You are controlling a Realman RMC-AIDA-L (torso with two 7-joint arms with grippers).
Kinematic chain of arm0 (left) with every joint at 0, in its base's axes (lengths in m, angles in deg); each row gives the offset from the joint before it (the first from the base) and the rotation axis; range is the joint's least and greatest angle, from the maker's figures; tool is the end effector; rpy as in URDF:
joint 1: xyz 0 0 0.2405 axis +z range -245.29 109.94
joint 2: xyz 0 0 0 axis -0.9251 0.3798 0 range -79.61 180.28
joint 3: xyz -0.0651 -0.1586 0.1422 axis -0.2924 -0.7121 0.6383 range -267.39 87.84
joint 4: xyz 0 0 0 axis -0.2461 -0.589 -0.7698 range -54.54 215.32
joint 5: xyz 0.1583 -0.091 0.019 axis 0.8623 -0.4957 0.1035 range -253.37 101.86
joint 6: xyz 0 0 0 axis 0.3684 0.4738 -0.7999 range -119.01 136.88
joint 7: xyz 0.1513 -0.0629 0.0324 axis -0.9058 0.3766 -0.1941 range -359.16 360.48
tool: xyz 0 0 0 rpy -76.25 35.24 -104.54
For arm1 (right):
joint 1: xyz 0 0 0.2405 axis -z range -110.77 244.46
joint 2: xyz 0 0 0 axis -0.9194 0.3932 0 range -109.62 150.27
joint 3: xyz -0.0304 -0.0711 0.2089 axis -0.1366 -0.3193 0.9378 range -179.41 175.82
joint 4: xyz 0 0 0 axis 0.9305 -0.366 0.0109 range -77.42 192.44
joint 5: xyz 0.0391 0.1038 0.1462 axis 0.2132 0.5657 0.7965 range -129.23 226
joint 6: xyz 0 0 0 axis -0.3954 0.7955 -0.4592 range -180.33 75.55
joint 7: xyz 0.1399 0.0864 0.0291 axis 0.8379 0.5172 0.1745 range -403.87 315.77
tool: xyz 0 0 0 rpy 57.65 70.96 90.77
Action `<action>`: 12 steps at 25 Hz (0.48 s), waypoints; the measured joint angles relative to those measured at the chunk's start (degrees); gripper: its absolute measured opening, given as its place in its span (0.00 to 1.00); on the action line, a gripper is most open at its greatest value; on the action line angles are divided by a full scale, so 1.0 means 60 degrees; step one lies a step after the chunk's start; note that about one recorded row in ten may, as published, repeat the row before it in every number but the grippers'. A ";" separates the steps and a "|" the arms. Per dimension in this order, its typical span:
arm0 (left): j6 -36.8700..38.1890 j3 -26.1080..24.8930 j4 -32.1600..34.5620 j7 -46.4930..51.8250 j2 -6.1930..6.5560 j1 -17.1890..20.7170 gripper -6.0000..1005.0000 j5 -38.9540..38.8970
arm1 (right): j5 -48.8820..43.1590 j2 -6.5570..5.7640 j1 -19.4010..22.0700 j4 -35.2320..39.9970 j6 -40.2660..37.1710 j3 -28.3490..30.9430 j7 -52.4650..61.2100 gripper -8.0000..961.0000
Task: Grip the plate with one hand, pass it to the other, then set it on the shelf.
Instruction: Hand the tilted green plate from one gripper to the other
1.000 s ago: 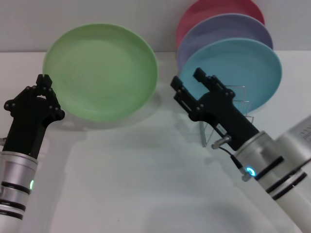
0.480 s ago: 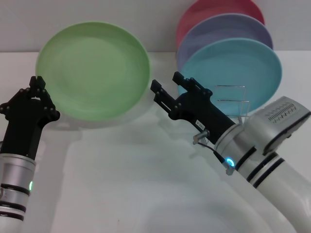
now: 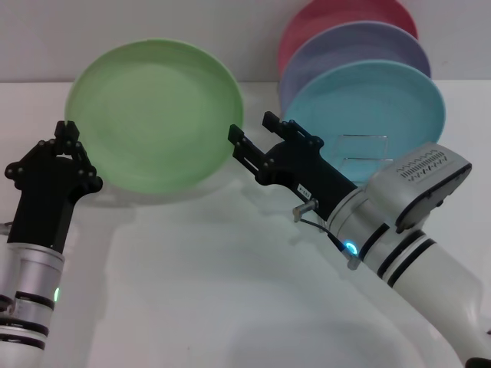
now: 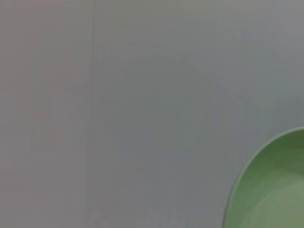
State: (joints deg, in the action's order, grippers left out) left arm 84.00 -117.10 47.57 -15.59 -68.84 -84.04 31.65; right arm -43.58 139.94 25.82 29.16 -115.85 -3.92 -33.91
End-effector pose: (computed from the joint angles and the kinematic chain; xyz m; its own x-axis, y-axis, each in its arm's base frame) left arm -0.2297 0.2882 -0.0132 0.6955 -0.1666 0.6989 0.6927 -0.1032 -0.7138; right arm 0.1492 0.3213 -0.0959 0.5617 -0.1290 -0.8172 -0.7045 -0.5925 -0.3907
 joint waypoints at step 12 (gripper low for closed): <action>0.0077 0.0041 -0.0008 -0.0046 0.0001 0.0054 0.05 -0.0031 | -0.0104 0.0001 -0.0107 -0.0006 0.0204 0.0176 -0.0005 0.63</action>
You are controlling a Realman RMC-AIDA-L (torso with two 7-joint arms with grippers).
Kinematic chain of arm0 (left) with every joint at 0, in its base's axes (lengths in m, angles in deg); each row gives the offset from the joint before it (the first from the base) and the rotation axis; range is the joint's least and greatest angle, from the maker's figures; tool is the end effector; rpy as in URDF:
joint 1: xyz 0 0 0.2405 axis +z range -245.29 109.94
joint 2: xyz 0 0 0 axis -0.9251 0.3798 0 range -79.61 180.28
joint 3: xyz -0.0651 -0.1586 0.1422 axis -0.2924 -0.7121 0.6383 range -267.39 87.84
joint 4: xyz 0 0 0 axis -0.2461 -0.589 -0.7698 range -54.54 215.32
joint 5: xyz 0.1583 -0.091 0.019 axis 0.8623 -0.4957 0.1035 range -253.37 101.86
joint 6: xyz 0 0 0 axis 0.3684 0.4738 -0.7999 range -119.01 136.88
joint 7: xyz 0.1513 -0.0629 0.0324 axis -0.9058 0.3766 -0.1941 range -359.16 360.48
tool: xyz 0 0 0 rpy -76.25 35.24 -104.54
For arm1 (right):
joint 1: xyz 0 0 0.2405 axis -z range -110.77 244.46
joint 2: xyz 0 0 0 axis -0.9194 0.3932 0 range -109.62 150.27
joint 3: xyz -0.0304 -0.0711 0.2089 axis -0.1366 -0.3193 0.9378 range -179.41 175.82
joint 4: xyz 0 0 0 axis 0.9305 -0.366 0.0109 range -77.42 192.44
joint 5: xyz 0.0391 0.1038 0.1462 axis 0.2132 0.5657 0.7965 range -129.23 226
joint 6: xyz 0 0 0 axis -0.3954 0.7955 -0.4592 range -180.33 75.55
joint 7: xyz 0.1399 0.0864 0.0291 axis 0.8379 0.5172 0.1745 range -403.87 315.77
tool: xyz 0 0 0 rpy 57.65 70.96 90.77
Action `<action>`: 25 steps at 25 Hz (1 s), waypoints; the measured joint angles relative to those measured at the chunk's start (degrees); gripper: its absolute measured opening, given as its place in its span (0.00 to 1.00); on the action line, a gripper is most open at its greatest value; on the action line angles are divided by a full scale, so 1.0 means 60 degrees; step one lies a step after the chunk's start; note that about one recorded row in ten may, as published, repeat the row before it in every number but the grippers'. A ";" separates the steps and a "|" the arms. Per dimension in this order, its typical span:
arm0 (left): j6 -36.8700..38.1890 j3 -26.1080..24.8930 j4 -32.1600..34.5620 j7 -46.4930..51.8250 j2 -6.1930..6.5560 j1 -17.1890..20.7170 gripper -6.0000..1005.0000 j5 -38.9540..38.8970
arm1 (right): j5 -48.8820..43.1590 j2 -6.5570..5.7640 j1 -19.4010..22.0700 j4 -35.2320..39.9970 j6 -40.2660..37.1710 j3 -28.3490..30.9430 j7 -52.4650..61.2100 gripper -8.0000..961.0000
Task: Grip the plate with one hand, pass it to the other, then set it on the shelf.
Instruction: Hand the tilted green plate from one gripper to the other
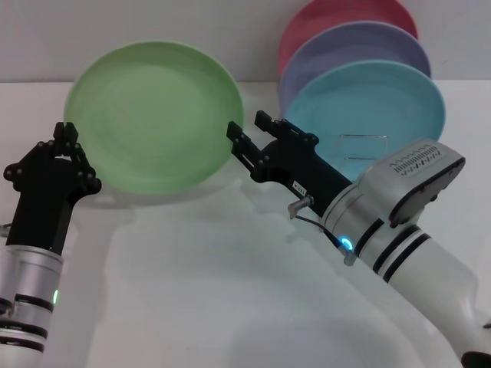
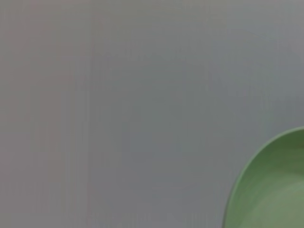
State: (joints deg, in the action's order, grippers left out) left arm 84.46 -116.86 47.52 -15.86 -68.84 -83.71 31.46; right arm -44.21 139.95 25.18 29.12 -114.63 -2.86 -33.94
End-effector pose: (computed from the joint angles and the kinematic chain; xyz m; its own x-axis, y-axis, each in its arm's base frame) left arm -0.2307 0.2864 -0.0125 0.6976 -0.1688 0.6963 0.6912 -0.0975 -0.7161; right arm 0.1463 0.3245 -0.0972 0.5665 -0.1332 -0.8132 -0.7020 -0.5948 -0.3916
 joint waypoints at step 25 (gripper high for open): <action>0.0172 0.0213 0.0088 -0.0001 -0.0001 0.0051 0.06 0.0008 | -0.0007 0.0032 -0.0085 -0.0075 0.0264 0.0300 0.0000 0.34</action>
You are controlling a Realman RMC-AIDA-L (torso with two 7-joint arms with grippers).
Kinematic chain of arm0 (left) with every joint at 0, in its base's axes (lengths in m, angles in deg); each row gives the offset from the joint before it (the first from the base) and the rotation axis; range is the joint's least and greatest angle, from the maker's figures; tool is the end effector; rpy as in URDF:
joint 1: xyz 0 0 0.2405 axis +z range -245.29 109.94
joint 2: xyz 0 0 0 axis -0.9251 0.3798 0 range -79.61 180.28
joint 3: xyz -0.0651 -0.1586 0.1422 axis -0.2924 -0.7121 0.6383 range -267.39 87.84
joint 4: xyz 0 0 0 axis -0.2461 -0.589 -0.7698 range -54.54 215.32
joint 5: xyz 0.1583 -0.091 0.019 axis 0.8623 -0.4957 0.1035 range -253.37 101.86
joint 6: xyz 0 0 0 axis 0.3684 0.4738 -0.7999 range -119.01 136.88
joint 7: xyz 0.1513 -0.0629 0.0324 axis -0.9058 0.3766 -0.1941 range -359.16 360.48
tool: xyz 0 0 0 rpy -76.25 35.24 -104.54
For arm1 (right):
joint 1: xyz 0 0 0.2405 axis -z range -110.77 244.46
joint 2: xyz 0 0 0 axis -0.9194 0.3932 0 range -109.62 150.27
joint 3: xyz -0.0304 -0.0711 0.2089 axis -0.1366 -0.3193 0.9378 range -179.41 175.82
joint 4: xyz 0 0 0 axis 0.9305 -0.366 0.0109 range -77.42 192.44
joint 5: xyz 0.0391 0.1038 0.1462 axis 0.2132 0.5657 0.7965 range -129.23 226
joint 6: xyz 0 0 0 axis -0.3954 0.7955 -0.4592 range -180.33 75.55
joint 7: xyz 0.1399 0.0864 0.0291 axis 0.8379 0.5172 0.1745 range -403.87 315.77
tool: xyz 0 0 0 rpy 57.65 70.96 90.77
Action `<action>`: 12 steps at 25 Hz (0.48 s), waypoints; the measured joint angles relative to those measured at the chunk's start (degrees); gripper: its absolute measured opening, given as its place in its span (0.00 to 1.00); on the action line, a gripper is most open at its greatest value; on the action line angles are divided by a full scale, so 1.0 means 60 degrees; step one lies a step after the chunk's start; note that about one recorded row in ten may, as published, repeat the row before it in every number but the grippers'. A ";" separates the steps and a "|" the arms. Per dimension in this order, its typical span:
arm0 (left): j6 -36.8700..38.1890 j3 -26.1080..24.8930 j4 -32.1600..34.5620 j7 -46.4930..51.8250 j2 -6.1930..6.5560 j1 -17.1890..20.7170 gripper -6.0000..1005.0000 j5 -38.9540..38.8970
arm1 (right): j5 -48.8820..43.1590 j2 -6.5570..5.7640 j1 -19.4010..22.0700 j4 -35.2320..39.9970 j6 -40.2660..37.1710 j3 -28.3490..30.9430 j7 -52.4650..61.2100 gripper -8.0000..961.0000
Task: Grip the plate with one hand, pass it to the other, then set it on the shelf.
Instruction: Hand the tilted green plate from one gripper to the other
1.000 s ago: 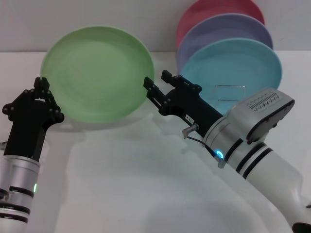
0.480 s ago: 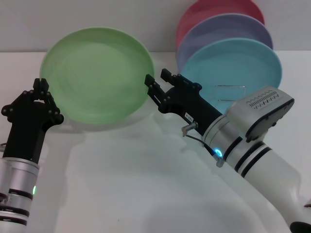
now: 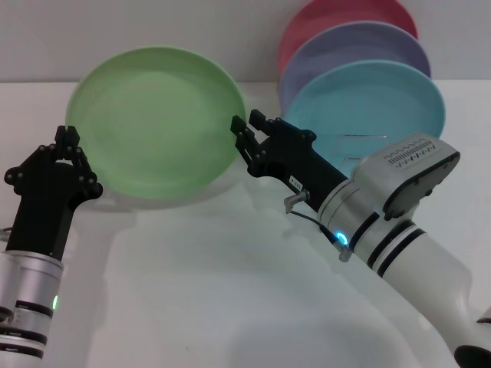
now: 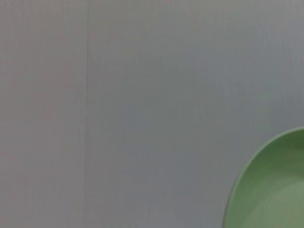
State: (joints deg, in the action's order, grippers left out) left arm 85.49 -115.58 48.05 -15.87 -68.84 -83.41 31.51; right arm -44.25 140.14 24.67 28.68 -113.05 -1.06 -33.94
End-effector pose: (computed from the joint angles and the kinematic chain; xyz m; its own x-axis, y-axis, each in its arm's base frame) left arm -0.2309 0.2824 -0.0137 0.7037 -0.1747 0.6887 0.6815 -0.1079 -0.7238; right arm 0.1432 0.3282 -0.0988 0.5559 -0.1479 -0.8180 -0.7178 -0.5817 -0.3826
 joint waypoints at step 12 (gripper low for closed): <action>-0.0076 -0.0002 0.0025 0.0000 0.0000 -0.0059 0.06 -0.0007 | 0.0000 -0.0004 -0.0016 0.0001 0.0028 0.0010 -0.0007 0.29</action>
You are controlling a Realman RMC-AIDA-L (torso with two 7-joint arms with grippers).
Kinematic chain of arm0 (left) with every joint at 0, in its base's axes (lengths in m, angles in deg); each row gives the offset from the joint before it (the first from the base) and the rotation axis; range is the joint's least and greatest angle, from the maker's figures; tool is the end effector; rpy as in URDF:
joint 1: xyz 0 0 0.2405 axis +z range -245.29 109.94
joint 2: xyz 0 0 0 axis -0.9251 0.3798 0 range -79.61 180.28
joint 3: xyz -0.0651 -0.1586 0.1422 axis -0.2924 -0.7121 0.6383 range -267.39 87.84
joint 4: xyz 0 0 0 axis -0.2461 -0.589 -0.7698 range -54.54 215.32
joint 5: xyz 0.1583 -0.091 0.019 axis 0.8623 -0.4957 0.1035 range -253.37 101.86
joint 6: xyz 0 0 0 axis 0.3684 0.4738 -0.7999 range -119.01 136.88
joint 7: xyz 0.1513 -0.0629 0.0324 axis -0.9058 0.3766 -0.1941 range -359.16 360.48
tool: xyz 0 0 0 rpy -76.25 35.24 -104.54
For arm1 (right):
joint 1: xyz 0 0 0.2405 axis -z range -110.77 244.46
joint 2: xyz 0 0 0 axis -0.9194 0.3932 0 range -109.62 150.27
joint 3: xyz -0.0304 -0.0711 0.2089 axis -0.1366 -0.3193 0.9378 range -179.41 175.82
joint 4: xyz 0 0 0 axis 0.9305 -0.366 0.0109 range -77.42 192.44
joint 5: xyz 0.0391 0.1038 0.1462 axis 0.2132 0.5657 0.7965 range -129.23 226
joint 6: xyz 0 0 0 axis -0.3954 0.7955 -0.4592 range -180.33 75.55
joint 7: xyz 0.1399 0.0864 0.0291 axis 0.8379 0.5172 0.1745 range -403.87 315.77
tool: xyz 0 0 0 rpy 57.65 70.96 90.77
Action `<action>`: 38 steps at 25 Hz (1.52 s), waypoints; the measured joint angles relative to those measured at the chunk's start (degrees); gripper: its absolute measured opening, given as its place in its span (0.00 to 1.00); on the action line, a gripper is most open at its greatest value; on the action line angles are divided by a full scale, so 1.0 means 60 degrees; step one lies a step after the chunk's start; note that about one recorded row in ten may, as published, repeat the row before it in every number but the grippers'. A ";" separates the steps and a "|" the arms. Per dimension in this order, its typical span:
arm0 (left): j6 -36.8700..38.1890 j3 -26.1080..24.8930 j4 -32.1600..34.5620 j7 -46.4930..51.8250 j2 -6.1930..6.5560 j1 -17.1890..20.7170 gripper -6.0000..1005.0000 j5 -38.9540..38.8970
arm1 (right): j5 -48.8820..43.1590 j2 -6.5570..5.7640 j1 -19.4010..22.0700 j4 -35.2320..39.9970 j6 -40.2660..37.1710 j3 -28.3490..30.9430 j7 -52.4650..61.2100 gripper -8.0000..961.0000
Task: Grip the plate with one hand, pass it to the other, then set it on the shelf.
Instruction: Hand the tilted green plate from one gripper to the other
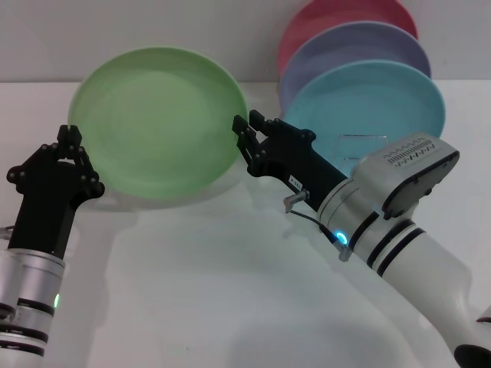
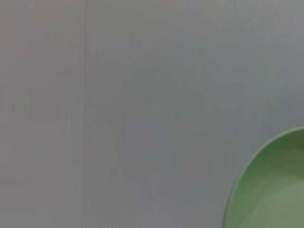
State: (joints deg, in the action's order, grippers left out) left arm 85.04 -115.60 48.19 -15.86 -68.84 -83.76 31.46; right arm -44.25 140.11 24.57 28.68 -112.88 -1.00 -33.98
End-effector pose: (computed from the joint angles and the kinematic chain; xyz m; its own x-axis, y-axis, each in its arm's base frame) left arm -0.2305 0.2840 -0.0145 0.7056 -0.1708 0.6877 0.6794 -0.1125 -0.7251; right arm 0.1431 0.3288 -0.0988 0.5576 -0.1484 -0.8167 -0.7170 -0.5819 -0.3838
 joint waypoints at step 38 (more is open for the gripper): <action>-0.0196 0.0013 0.0011 0.0000 0.0000 -0.0030 0.06 0.0001 | -0.0015 0.0000 0.0089 0.0029 0.0004 -0.0001 -0.0008 0.25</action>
State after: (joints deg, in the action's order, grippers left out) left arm 83.86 -115.52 48.26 -15.86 -68.84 -83.94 31.47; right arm -44.34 140.12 25.11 28.86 -112.86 -1.01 -34.03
